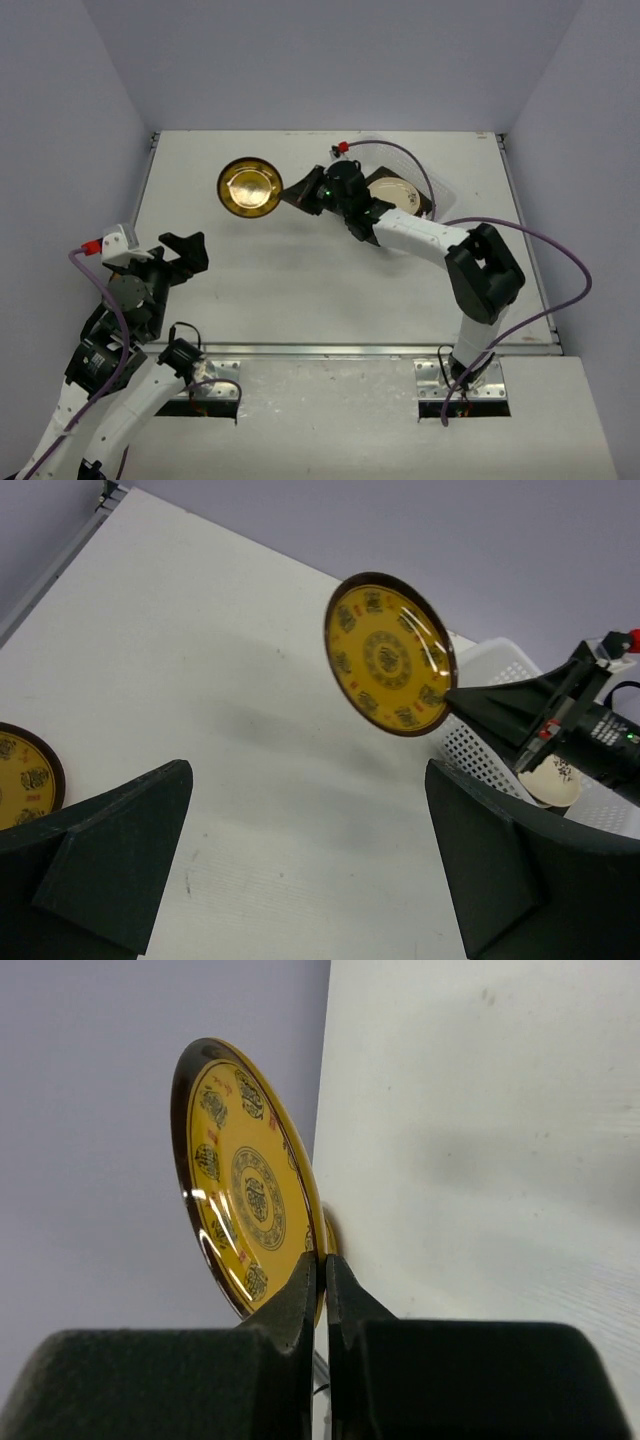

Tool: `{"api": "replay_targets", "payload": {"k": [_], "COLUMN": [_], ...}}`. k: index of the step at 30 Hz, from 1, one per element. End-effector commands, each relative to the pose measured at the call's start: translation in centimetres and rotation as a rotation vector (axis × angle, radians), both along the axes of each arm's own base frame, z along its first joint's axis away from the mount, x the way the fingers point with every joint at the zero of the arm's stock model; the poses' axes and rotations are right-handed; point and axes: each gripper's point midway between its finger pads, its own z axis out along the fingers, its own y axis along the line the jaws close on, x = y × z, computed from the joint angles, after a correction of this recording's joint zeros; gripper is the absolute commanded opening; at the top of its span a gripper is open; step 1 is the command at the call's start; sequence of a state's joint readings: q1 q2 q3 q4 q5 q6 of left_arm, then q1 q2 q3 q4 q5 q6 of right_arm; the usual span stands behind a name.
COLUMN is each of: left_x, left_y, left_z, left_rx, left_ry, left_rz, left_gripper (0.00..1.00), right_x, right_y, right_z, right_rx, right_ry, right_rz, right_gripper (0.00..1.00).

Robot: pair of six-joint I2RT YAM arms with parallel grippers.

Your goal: Place the plates into the plastic bin on the countertop

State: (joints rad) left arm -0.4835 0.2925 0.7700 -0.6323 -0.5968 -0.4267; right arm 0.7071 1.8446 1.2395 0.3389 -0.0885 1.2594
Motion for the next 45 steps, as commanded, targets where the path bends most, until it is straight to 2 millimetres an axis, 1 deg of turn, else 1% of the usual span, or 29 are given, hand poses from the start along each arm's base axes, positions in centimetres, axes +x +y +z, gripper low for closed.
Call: {"api": "replay_targets", "payload": {"k": [1,3,4,5,7,8,9,10,11,13,15,16,20,26,31,32,33,35,36,38,39,41,45], "left_x": [0.5,0.6,0.6,0.6,0.7,0.7,0.7,0.8,0.8,0.8,0.9,0.9,0.9,0.8,0.8,0.8,0.8,0.7,0.7,0.7,0.7,0.8,0.7], "left_y": [-0.2,-0.3,-0.4,-0.4,-0.5,-0.5,-0.5,-0.5,-0.6,-0.7,-0.8,-0.8,-0.8,-0.7,-0.8,-0.8,-0.7,-0.7,-0.7,-0.7,-0.7,-0.7,-0.6], "left_z": [0.3,0.4,0.3,0.3,0.3,0.3,0.2,0.2,0.2,0.2,0.2,0.2,0.1,0.3,0.3,0.3,0.3,0.4,0.4,0.4,0.4,0.3,0.4], "left_rx": [0.003,0.004,0.005,0.006,0.007,0.008,0.01,0.011,0.013,0.014,0.014,0.015,0.016,0.011,0.013,0.013,0.011,0.009,0.009,0.009,0.01,0.012,0.008], "left_ry": [-0.009,-0.009,-0.009,-0.008,-0.007,-0.005,-0.003,-0.002,0.0,0.001,0.002,0.003,0.004,-0.006,-0.004,-0.004,-0.006,-0.01,-0.011,-0.01,-0.008,-0.004,-0.009], "left_rz": [-0.001,-0.006,-0.007,-0.009,-0.011,-0.012,-0.013,-0.014,-0.015,-0.02,-0.023,-0.025,-0.027,-0.026,-0.028,-0.027,-0.026,-0.025,-0.025,-0.023,-0.025,-0.024,-0.022], "left_gripper": [1.0,1.0,1.0,1.0,1.0,1.0,1.0,1.0,1.0,1.0,1.0,1.0,1.0,1.0,1.0,1.0,1.0,1.0,1.0,1.0,1.0,1.0,1.0], "right_x": [2.7,3.1,3.7,4.0,4.7,4.5,4.9,5.2,5.3,4.7,4.6,4.7,4.8,4.6,5.0,5.1,5.3,5.4,5.6,5.6,5.6,5.5,5.4], "right_y": [-7.6,-12.0,-14.7,-17.2,-21.0,-22.9,-25.9,-29.5,-31.8,-34.2,-37.3,-37.9,-39.5,-39.0,-38.0,-38.0,-37.8,-37.2,-37.0,-36.1,-36.0,-35.3,-34.6], "right_z": [3.1,1.7,2.3,2.2,1.9,1.7,1.3,1.0,0.8,-0.4,-1.2,-1.6,-3.5,-5.4,-6.7,-7.3,-7.4,-8.2,-8.1,-8.6,-8.8,-9.2,-9.4], "right_rx": [0.007,-0.061,-0.078,-0.123,-0.193,-0.236,-0.28,-0.313,-0.339,-0.378,-0.413,-0.437,-0.536,-0.542,-0.52,-0.518,-0.508,-0.495,-0.499,-0.509,-0.514,-0.524,-0.529], "right_ry": [-0.058,-0.035,-0.039,-0.042,-0.053,-0.056,-0.051,-0.035,-0.024,0.011,0.045,0.052,0.091,0.127,0.156,0.17,0.171,0.195,0.193,0.194,0.197,0.199,0.2], "right_rz": [-0.114,-0.176,-0.227,-0.272,-0.338,-0.363,-0.405,-0.458,-0.489,-0.486,-0.514,-0.508,-0.488,-0.435,-0.381,-0.376,-0.368,-0.339,-0.331,-0.303,-0.299,-0.281,-0.267], "right_gripper": [0.0,0.0,0.0,0.0,0.0,0.0,0.0,0.0,0.0,0.0,0.0,0.0,0.0,0.0,0.0,0.0,0.0,0.0,0.0,0.0,0.0,0.0,0.0]}}
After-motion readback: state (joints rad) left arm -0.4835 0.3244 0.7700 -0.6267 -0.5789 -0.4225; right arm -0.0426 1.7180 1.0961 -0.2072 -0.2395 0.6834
